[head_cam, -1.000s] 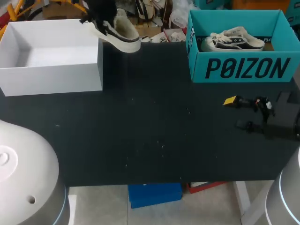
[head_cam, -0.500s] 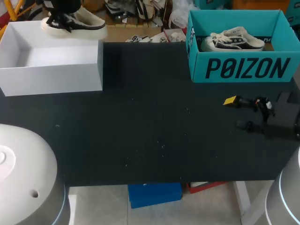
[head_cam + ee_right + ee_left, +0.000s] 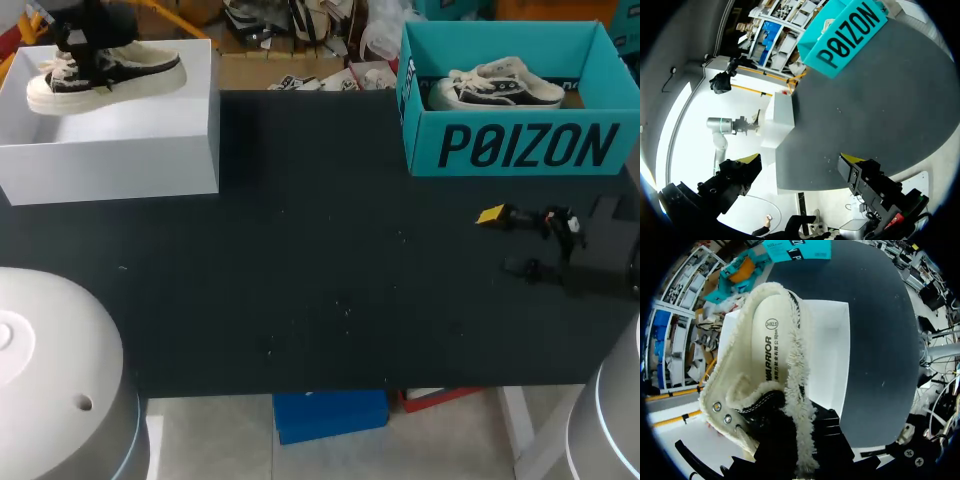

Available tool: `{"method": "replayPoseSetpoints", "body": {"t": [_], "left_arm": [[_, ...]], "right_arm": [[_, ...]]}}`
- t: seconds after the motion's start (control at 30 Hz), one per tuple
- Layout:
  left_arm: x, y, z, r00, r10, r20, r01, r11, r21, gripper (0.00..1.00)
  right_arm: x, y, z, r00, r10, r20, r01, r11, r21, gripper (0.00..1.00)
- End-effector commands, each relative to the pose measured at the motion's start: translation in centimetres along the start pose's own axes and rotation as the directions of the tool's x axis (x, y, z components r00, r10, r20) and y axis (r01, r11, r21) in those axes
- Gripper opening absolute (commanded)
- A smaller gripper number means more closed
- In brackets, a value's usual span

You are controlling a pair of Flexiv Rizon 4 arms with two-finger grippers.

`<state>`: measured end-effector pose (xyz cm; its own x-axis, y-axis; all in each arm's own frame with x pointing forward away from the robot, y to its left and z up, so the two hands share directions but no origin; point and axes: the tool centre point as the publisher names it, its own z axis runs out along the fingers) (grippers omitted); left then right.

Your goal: Take the shoe out of the shoebox, open the shoe tongue, remove and reinsert the insole, then place the shoe into the shoebox

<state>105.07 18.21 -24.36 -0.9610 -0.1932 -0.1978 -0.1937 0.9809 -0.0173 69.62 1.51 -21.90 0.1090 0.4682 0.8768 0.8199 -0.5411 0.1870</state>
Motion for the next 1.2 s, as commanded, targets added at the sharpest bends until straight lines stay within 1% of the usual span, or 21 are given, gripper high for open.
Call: {"method": "replayPoseSetpoints", "body": {"t": [0.03,0.17,0.3,0.63,0.8,0.87,1.0,1.03,1.1,1.2], "left_arm": [[0.7,-0.4,1.2,0.981,-0.179,0.068,0.184,0.980,-0.074,0.00],[0.8,-0.3,2.0,0.989,-0.139,0.053,0.142,0.987,-0.075,0.00],[0.6,-0.1,2.5,0.994,-0.106,0.033,0.108,0.992,-0.058,0.00],[-0.1,0.3,2.5,0.997,-0.062,0.037,0.063,0.997,-0.041,0.00],[0.5,0.3,3.0,0.999,-0.001,0.036,0.003,0.999,-0.039,0.00],[0.7,0.5,3.3,0.998,0.034,0.049,-0.031,0.998,-0.059,0.00],[1.0,0.7,3.8,0.995,0.080,0.054,-0.076,0.994,-0.076,0.00],[1.1,0.7,3.9,0.996,0.079,0.050,-0.075,0.995,-0.071,0.00],[1.2,0.9,4.2,0.994,0.088,0.066,-0.082,0.992,-0.093,0.00],[1.6,1.2,5.0,0.995,0.085,0.049,-0.081,0.993,-0.084,0.00]], "right_arm": [[0.1,0.1,0.1,1.000,0.001,0.002,-0.001,1.000,0.001,1.00],[0.1,0.1,0.1,1.000,0.001,0.002,-0.001,1.000,0.001,1.00],[0.1,0.1,0.1,1.000,0.001,0.002,-0.001,1.000,0.001,1.00],[0.1,0.1,0.1,1.000,0.001,0.002,-0.001,1.000,0.001,1.00],[0.1,0.1,0.1,1.000,0.001,0.002,-0.001,1.000,0.001,1.00],[0.1,0.1,0.1,1.000,0.001,0.002,-0.001,1.000,0.001,1.00],[0.1,0.1,0.1,1.000,0.001,0.002,-0.001,1.000,0.001,1.00],[0.1,0.1,0.1,1.000,0.001,0.002,-0.001,1.000,0.001,1.00],[0.1,0.1,0.1,1.000,0.001,0.002,-0.001,1.000,0.001,1.00],[0.1,0.1,0.1,1.000,0.001,0.002,-0.001,1.000,0.001,1.00]]}}
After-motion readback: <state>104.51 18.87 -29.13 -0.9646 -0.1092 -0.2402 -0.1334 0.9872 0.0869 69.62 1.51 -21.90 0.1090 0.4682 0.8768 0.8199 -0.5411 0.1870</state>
